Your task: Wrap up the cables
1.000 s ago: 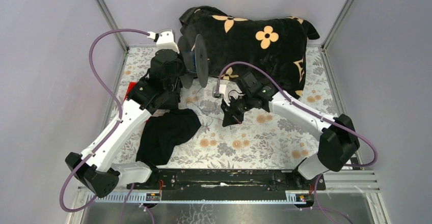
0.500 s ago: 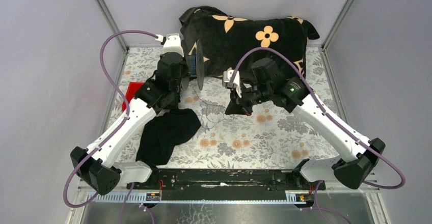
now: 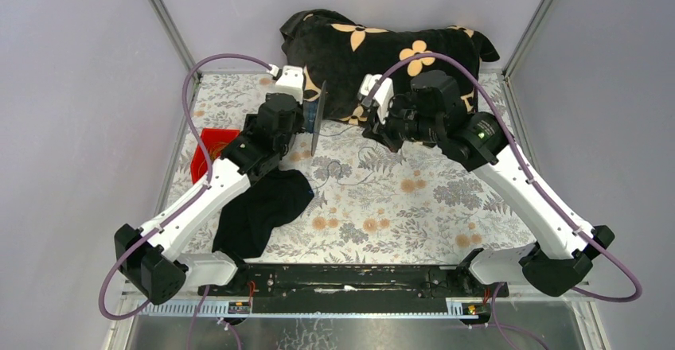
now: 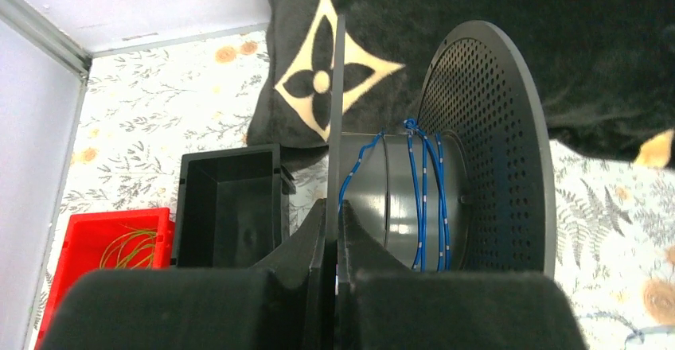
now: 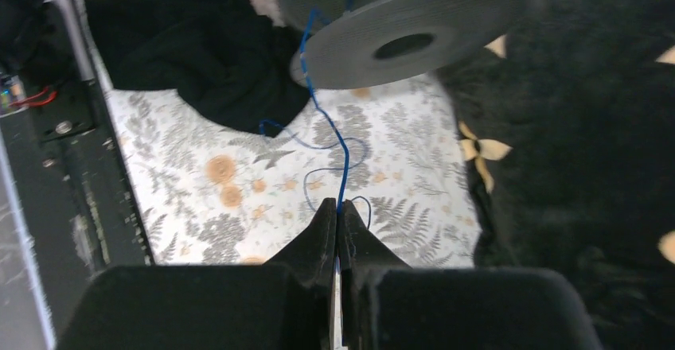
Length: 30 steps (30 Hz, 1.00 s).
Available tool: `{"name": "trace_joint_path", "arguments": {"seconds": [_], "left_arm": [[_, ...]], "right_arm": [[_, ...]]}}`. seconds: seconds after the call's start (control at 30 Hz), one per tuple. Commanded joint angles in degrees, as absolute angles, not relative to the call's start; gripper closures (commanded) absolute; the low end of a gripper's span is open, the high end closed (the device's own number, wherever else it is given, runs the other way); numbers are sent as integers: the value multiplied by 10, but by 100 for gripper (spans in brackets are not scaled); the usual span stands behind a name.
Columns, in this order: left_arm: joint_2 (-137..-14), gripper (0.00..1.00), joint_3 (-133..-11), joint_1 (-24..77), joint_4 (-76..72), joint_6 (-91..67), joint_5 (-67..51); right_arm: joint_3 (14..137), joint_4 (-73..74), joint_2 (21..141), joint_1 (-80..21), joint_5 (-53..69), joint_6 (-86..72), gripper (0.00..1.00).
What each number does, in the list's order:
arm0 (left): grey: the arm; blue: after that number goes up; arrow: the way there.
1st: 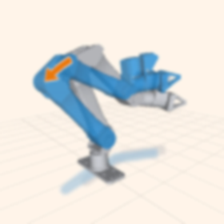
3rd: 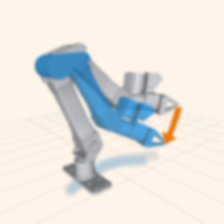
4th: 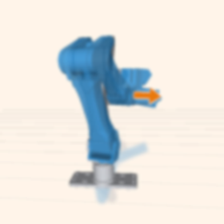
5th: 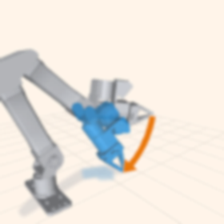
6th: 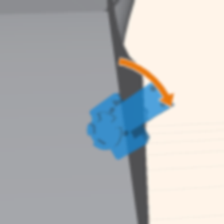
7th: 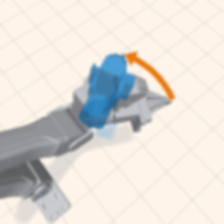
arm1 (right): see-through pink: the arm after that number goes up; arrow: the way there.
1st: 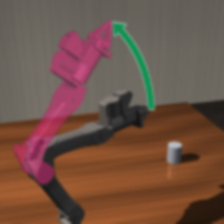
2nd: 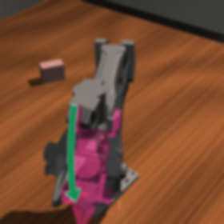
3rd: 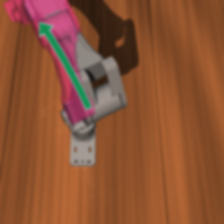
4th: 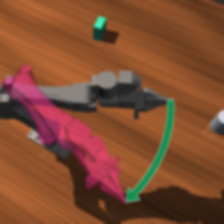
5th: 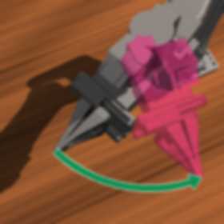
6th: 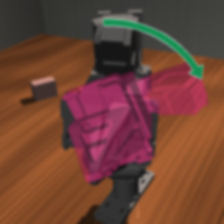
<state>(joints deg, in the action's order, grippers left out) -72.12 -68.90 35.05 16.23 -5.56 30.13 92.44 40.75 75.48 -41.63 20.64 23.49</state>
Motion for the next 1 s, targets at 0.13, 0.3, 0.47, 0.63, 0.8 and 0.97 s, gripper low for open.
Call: {"name": "trace_joint_path", "arguments": {"seconds": [0.13,0.3,0.47,0.63,0.8,0.97], "left_arm": [[-674,100,-661,363,85,-13,214],[-668,100,-650,371,95,4,174],[-665,100,-647,386,118,27,133],[-654,100,-643,396,131,39,99],[-637,100,-635,397,138,35,66],[-613,100,-629,397,146,30,27]], "right_arm": [[995,368,759,-419,51,222,100],[1024,358,774,-416,1,237,100],[1044,349,790,-413,-23,248,100],[1050,340,803,-410,-37,252,100],[1051,334,814,-401,-49,251,100],[1052,332,825,-370,-37,243,100]]}}
